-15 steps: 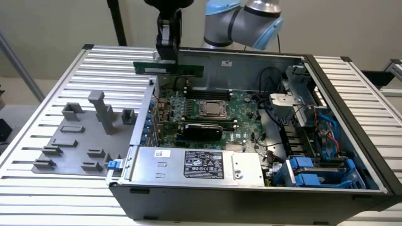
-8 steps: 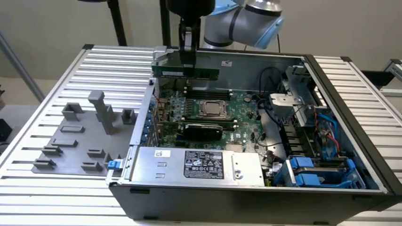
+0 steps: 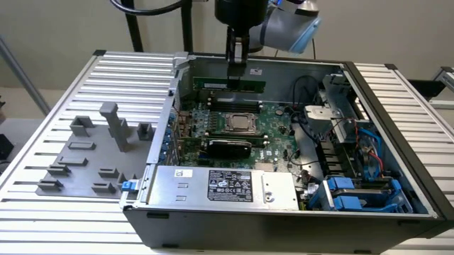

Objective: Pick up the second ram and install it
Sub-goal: 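Insert the second ram into the second slot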

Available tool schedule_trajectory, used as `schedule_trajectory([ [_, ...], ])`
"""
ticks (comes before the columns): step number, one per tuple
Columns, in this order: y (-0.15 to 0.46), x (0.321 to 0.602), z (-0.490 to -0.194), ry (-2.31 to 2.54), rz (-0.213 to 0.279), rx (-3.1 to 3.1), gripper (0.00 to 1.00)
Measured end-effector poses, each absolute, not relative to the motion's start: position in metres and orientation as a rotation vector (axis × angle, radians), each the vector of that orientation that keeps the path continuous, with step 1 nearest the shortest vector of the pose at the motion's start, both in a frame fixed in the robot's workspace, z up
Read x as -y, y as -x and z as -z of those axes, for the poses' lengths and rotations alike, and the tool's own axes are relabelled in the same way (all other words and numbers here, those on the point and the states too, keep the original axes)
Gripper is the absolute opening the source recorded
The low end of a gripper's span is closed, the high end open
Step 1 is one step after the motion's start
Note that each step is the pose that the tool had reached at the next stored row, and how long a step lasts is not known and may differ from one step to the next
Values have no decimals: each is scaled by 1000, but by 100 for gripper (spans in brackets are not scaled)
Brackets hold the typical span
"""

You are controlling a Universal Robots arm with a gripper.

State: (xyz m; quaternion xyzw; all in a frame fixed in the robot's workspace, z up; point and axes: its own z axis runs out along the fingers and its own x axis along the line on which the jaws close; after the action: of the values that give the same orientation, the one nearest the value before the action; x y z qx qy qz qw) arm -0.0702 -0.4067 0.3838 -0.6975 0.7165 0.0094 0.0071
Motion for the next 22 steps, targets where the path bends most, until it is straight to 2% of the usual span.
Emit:
schedule_trajectory([
  [13, 43, 373, -360, 2181, -29, -2241, 0],
  [22, 43, 369, -354, 2181, -29, -2241, 0],
])
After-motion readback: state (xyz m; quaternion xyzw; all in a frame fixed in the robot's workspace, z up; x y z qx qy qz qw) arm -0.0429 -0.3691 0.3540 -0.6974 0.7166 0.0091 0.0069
